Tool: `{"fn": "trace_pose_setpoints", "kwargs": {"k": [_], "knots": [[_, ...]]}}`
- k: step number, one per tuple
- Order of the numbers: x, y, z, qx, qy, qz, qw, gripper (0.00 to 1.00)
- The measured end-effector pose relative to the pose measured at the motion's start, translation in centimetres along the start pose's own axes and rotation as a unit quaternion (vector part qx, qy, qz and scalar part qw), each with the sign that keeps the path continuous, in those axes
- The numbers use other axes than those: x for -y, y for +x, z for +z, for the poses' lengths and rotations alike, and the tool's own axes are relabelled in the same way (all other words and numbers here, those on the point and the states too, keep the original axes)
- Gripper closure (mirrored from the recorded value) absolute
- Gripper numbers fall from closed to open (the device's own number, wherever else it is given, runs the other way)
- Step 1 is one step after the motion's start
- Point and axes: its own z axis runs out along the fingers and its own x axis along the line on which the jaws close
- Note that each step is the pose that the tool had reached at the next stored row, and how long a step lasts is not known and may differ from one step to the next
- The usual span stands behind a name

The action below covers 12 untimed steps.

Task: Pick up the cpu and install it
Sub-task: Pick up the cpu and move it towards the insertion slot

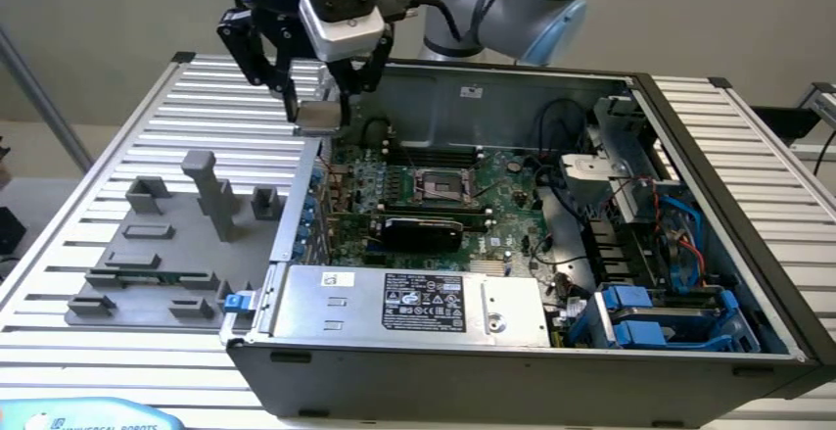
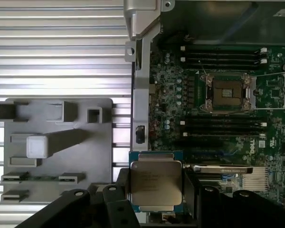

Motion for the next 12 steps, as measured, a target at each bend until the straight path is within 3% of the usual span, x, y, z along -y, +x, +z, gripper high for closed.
{"fn": "trace_pose_setpoints", "kwargs": {"k": [5,12], "knots": [[-0.06,-2.3,0.05,-0.0001,-0.002,0.0,1.0,0.45],[-0.54,-5.4,0.8,-0.0006,-0.0021,0.0,1.0,0.45]]}}
